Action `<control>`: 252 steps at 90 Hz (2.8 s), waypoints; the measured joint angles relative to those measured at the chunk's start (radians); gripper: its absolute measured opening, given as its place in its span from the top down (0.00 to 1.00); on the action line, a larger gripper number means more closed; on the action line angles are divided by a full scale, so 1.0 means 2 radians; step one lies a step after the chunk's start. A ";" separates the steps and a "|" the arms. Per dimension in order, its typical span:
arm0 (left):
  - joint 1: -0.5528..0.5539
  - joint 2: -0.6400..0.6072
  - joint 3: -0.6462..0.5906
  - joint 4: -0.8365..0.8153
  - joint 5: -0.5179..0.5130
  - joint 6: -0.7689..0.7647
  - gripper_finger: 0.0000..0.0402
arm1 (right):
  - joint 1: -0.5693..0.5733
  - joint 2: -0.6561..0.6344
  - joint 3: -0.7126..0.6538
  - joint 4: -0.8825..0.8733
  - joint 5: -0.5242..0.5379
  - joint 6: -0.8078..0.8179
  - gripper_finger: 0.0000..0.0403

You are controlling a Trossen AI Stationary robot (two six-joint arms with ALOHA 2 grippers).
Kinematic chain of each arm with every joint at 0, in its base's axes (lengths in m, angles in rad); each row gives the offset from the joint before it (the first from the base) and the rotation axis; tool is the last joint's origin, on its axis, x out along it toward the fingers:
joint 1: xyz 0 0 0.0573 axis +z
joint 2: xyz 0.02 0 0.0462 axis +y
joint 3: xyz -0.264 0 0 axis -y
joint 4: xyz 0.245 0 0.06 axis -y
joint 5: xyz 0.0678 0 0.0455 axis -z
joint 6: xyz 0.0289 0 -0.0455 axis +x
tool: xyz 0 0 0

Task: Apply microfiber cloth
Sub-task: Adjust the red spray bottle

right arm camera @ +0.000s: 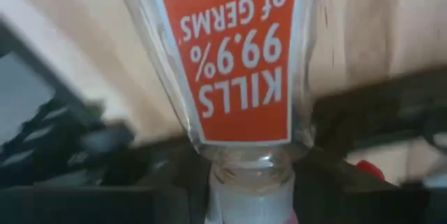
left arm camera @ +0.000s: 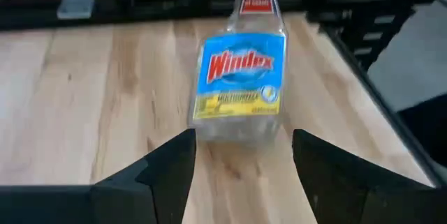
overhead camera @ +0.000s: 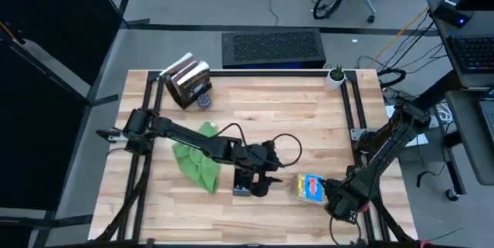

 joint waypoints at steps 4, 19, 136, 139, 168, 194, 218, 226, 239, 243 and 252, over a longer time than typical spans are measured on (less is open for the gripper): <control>0.001 0.006 0.000 0.012 0.000 0.000 0.45 | -0.012 0.000 0.021 -0.026 -0.011 -0.008 0.68; 0.002 0.048 -0.001 0.079 0.003 0.001 0.45 | -0.050 0.000 0.076 -0.076 -0.028 -0.025 0.68; -0.006 0.275 0.178 0.269 0.033 0.012 0.45 | -0.213 -0.002 0.095 -0.108 -0.203 -0.025 0.53; -0.006 0.275 0.178 0.269 0.033 0.013 0.45 | -0.215 -0.002 0.095 -0.106 -0.203 -0.022 0.52; -0.005 0.274 0.179 0.255 0.032 0.010 0.45 | -0.230 -0.008 0.095 -0.107 -0.215 0.013 0.35; -0.001 0.274 0.179 0.257 0.033 0.010 0.45 | -0.262 -0.014 0.095 -0.116 -0.138 -0.010 0.29; 0.002 0.274 0.178 0.259 0.031 0.010 0.45 | -0.296 -0.013 0.095 -0.088 -0.071 -0.062 0.29; 0.002 0.274 0.178 0.257 0.027 0.010 0.45 | -0.304 -0.014 0.095 -0.078 -0.050 -0.078 0.29; 0.005 0.274 0.178 0.242 0.026 0.014 0.45 | -0.306 -0.015 0.095 -0.067 0.001 -0.104 0.29; 0.005 0.274 0.178 0.238 0.026 0.014 0.45 | -0.303 -0.015 0.095 -0.067 0.013 -0.108 0.29; 0.006 0.274 0.178 0.234 0.027 0.013 0.45 | -0.287 -0.017 0.096 -0.068 0.029 -0.112 0.29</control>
